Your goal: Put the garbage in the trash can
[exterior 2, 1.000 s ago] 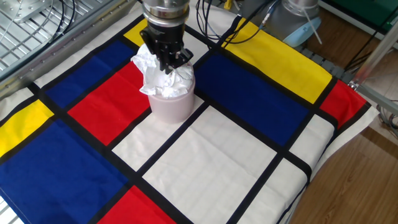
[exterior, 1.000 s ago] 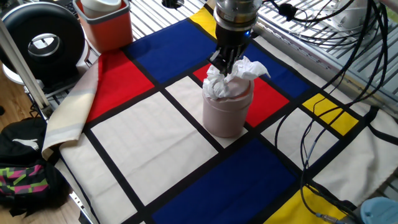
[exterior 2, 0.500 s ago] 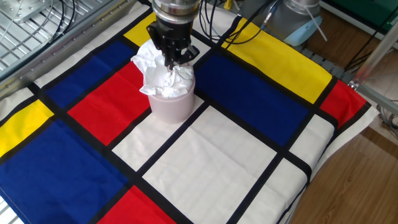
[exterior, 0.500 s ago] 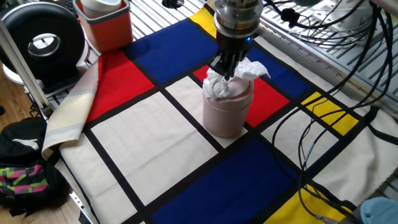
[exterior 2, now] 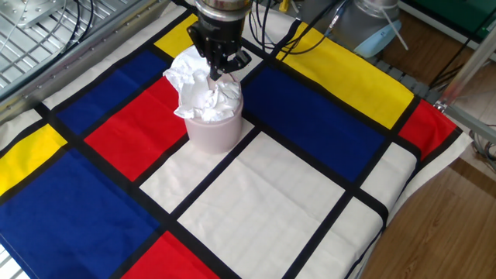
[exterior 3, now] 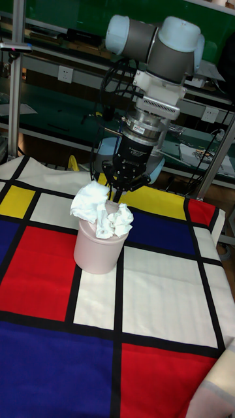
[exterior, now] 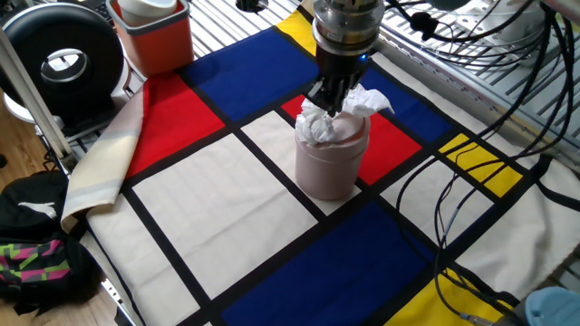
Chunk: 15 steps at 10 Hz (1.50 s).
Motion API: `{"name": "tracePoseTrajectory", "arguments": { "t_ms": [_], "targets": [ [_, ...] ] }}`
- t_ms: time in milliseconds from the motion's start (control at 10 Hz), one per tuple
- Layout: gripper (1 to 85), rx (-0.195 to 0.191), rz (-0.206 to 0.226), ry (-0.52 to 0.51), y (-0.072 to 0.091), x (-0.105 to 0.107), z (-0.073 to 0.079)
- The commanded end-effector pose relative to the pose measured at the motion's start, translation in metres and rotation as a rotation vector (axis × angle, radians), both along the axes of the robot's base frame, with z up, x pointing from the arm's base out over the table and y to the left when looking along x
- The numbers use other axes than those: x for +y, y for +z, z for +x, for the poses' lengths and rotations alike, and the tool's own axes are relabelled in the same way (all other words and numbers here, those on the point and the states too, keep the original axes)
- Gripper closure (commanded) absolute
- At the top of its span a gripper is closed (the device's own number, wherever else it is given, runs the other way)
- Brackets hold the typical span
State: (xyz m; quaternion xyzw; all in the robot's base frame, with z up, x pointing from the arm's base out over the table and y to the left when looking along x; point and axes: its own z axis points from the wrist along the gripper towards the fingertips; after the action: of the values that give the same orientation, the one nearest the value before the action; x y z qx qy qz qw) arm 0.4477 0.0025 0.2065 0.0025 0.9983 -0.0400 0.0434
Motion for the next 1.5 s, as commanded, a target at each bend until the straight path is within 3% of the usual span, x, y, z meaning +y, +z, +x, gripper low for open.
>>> {"name": "tracePoseTrajectory", "arguments": {
  "t_ms": [0,100,300,600,800,900,1000,1200,1400],
  "targets": [
    [84.7,0.013,0.058,0.044,0.006,0.007,-0.002],
    [84.7,0.031,0.09,0.095,0.005,0.016,-0.006],
    [84.7,0.01,0.134,0.161,0.006,0.029,-0.001],
    [84.7,0.0,0.162,0.163,0.007,0.037,0.001],
    [84.7,0.008,0.123,0.109,0.008,0.034,0.001],
    [84.7,0.011,0.114,0.086,0.015,0.053,0.001],
    [84.7,0.011,0.124,0.08,0.018,0.064,0.002],
    [84.7,0.008,0.103,0.074,0.014,0.069,0.005],
    [84.7,0.002,0.124,0.112,0.006,0.06,0.021]
  ]
}}
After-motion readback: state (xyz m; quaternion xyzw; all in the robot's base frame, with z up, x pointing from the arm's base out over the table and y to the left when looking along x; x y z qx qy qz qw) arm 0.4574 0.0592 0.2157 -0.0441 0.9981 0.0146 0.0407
